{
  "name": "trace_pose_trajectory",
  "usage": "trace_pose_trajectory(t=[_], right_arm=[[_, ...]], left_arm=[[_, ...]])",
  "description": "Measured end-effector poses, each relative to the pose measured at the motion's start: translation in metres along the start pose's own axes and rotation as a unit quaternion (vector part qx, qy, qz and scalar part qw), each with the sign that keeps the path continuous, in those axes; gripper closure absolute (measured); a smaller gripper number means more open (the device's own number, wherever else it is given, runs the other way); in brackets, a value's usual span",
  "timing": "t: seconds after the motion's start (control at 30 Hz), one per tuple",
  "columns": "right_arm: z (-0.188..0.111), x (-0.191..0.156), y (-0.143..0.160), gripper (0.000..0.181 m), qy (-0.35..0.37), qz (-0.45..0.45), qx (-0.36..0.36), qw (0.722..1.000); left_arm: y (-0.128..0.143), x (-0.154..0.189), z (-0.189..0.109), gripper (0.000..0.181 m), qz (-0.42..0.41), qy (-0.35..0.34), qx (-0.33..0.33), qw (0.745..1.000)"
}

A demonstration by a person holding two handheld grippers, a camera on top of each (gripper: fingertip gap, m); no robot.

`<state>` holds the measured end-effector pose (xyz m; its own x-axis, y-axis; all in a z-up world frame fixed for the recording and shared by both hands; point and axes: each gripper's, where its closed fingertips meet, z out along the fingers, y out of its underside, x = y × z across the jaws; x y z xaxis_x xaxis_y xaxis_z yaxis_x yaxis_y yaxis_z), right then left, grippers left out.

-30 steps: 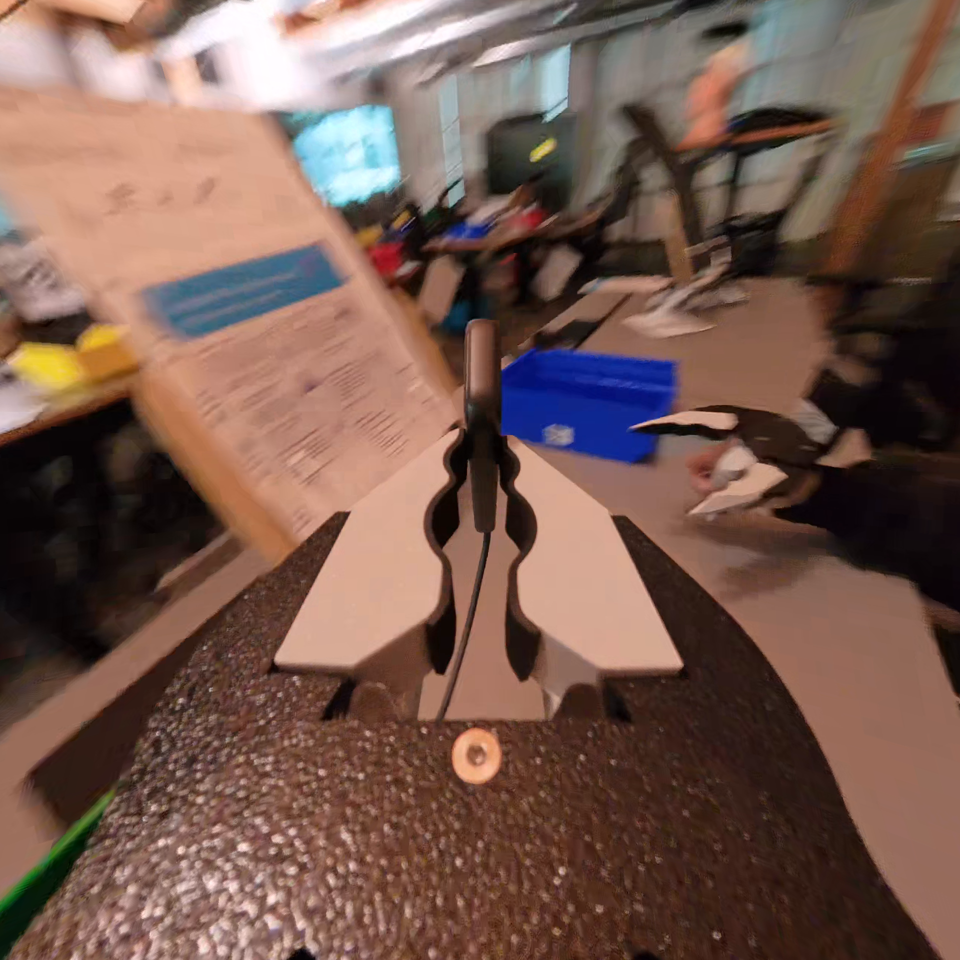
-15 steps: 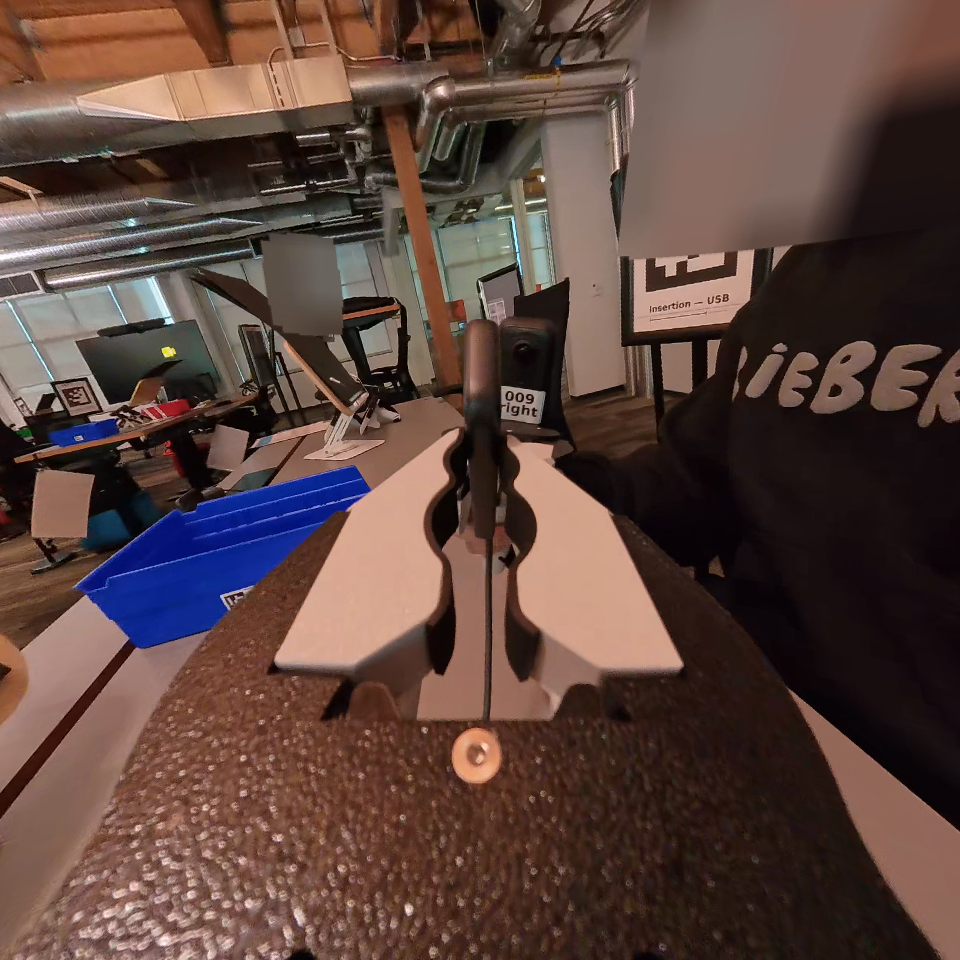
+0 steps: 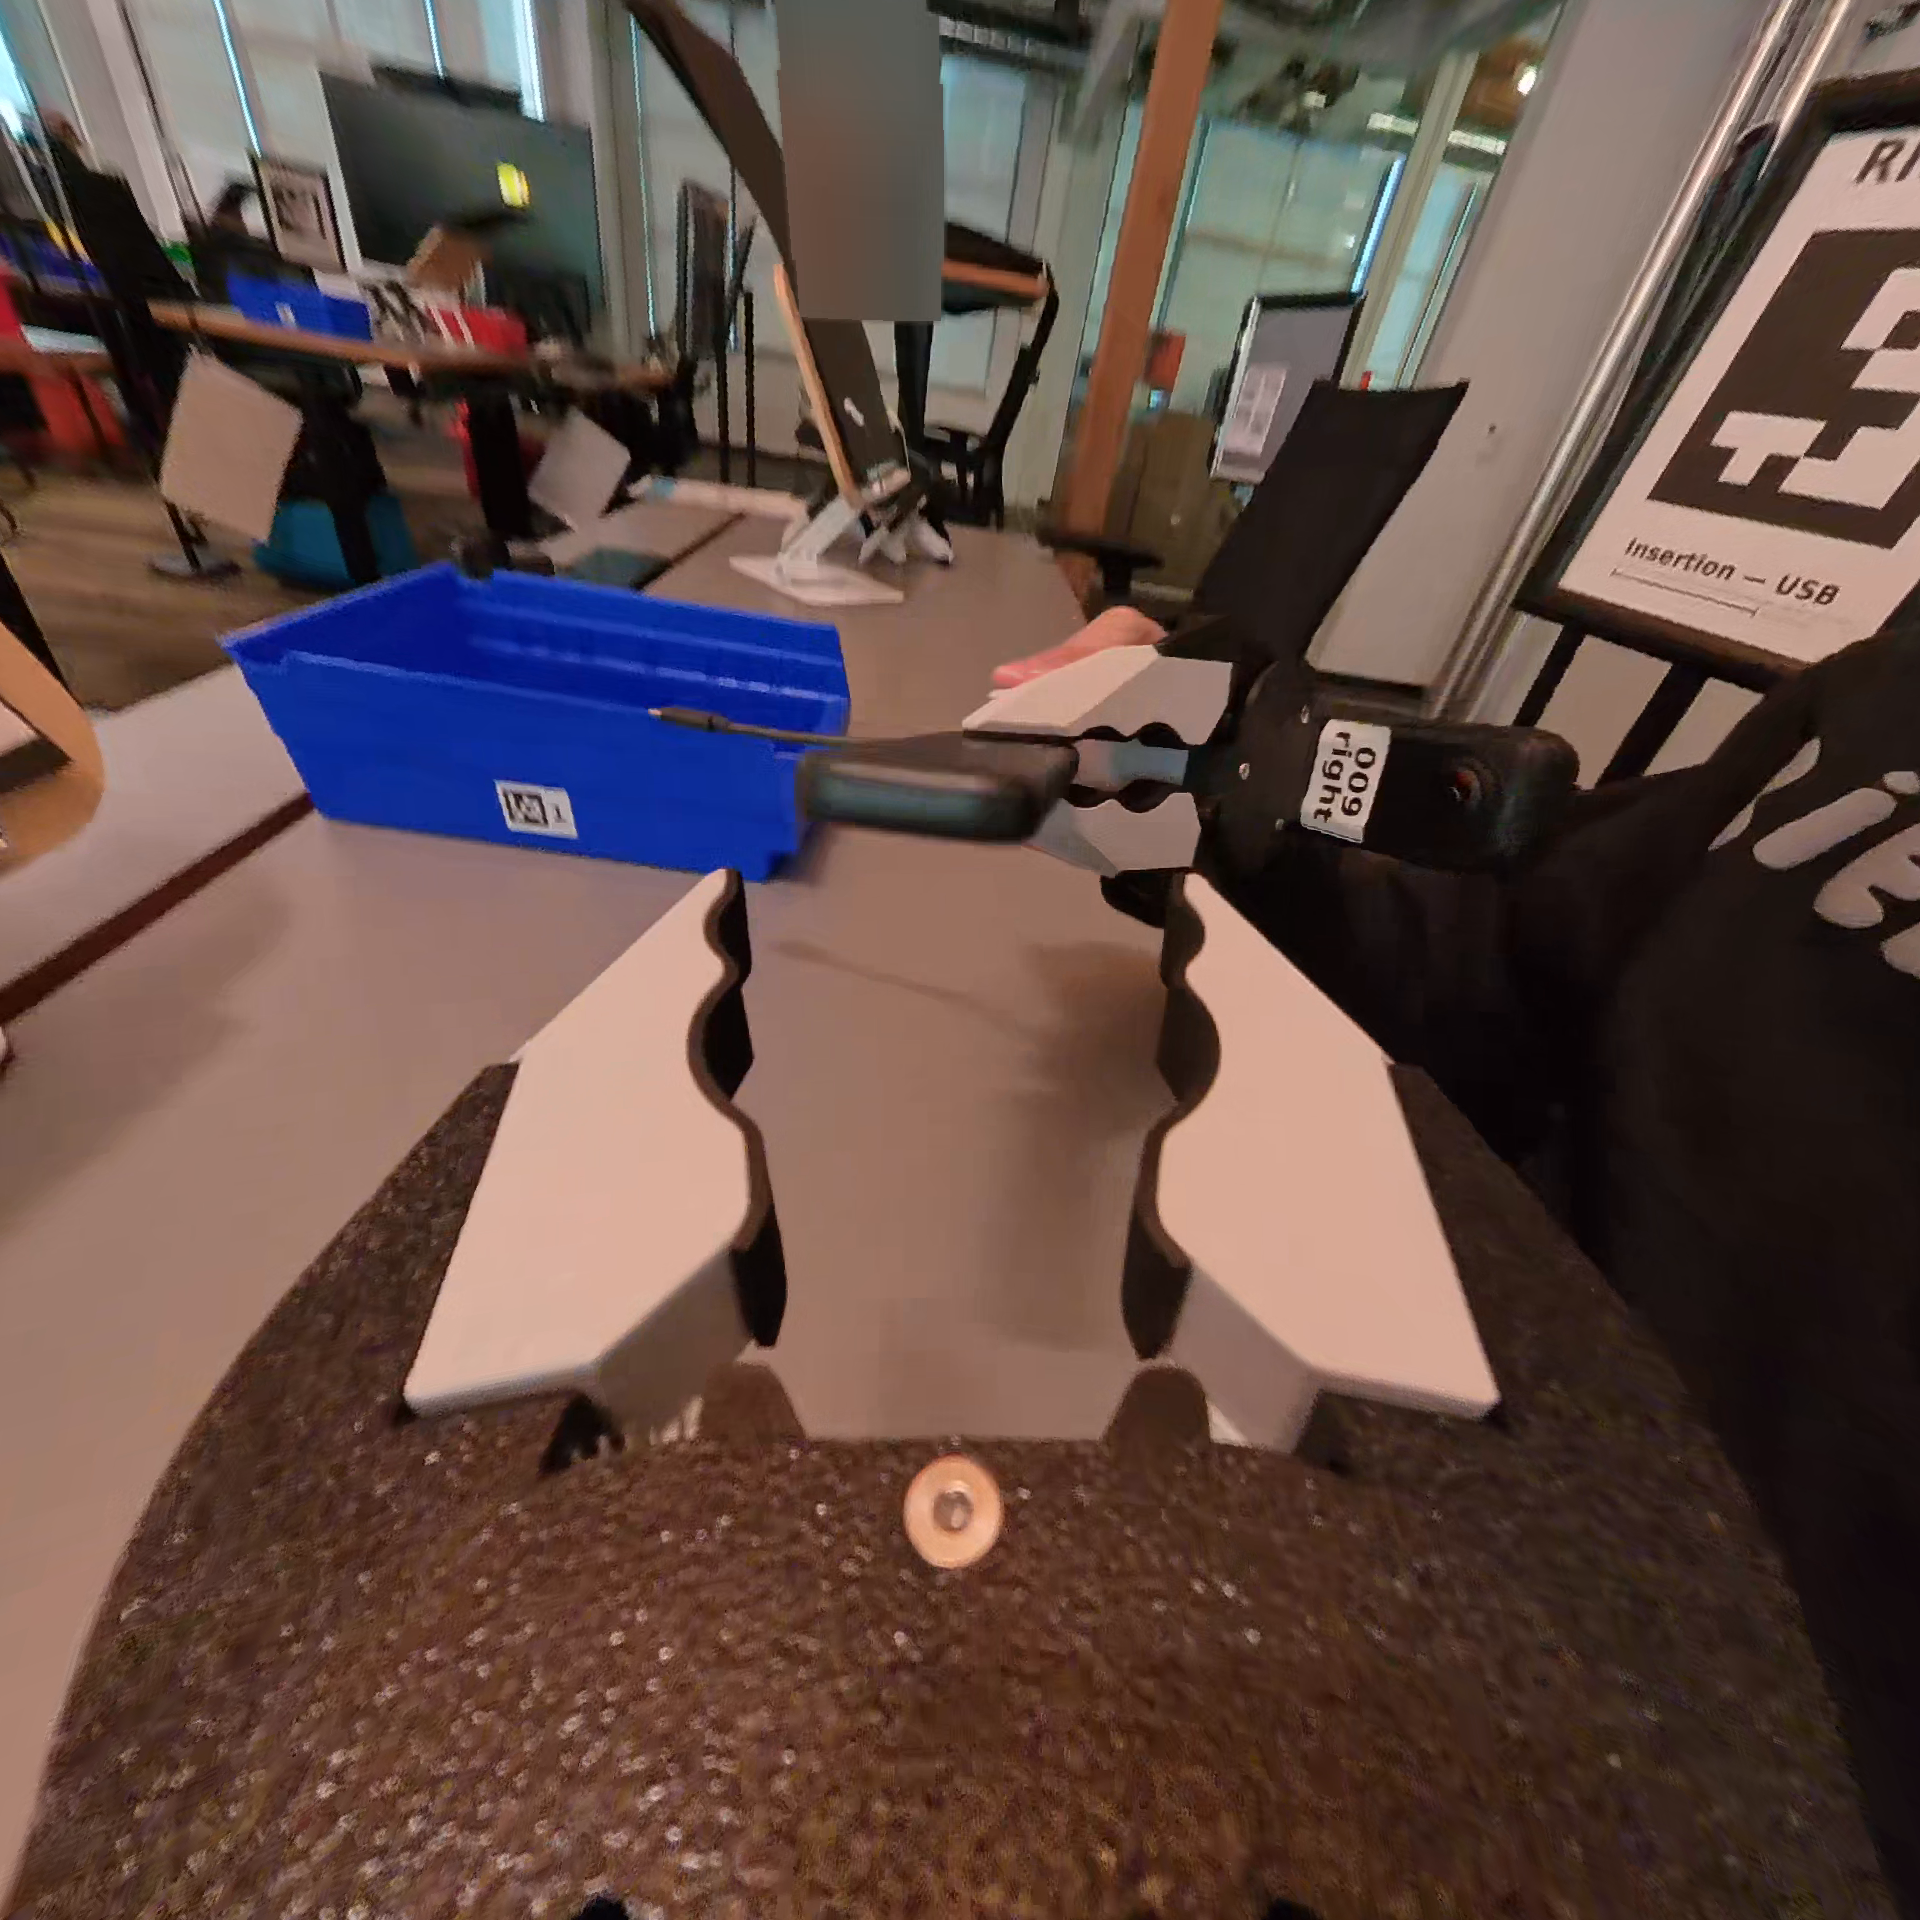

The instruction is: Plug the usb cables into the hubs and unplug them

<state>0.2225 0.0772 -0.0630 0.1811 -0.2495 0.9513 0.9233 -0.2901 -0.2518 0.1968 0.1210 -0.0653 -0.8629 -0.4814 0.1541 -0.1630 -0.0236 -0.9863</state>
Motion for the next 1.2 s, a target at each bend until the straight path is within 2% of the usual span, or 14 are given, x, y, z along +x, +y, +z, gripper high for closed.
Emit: trace_pose_trajectory(t=[0.13,0.27,0.5,0.63,0.7,0.8,0.93,1.03,1.1,1.2], right_arm=[[0.005,-0.016,-0.017,0.171,-0.022,-0.029,0.021,0.999],[0.008,-0.027,-0.023,0.172,-0.041,-0.02,0.028,0.999],[0.011,-0.037,-0.022,0.171,-0.064,0.003,0.03,0.998],[0.011,-0.036,-0.022,0.168,-0.074,0.09,0.047,0.992],[0.01,-0.035,-0.02,0.155,-0.091,0.155,0.055,0.982],[0.008,-0.031,-0.019,0.123,-0.136,0.303,0.069,0.941],[0.005,-0.027,-0.02,0.101,-0.195,0.487,0.091,0.847],[0.005,-0.044,-0.017,0.09,-0.244,0.547,0.083,0.796],[0.009,-0.052,-0.02,0.089,-0.258,0.582,0.087,0.767],[0.018,-0.062,-0.023,0.088,-0.247,0.601,0.09,0.754]], left_arm=[[0.007,0.007,0.004,0.106,-0.014,0.036,-0.029,0.999],[0.015,0.008,0.002,0.13,0.003,0.038,-0.052,0.998],[0.032,0.004,-0.004,0.131,0.007,0.035,-0.092,0.995],[0.029,0.004,-0.004,0.131,0.013,0.037,-0.071,0.997],[0.026,0.004,-0.003,0.131,0.017,0.037,-0.062,0.997],[0.024,0.0,-0.005,0.131,0.02,0.03,-0.057,0.998],[0.021,0.002,-0.005,0.132,0.039,0.034,-0.053,0.997],[0.02,0.001,-0.002,0.134,0.056,0.029,-0.061,0.996],[0.016,0.0,0.001,0.134,0.053,0.026,-0.06,0.996],[0.007,0.0,0.005,0.134,0.056,0.024,-0.056,0.997]])
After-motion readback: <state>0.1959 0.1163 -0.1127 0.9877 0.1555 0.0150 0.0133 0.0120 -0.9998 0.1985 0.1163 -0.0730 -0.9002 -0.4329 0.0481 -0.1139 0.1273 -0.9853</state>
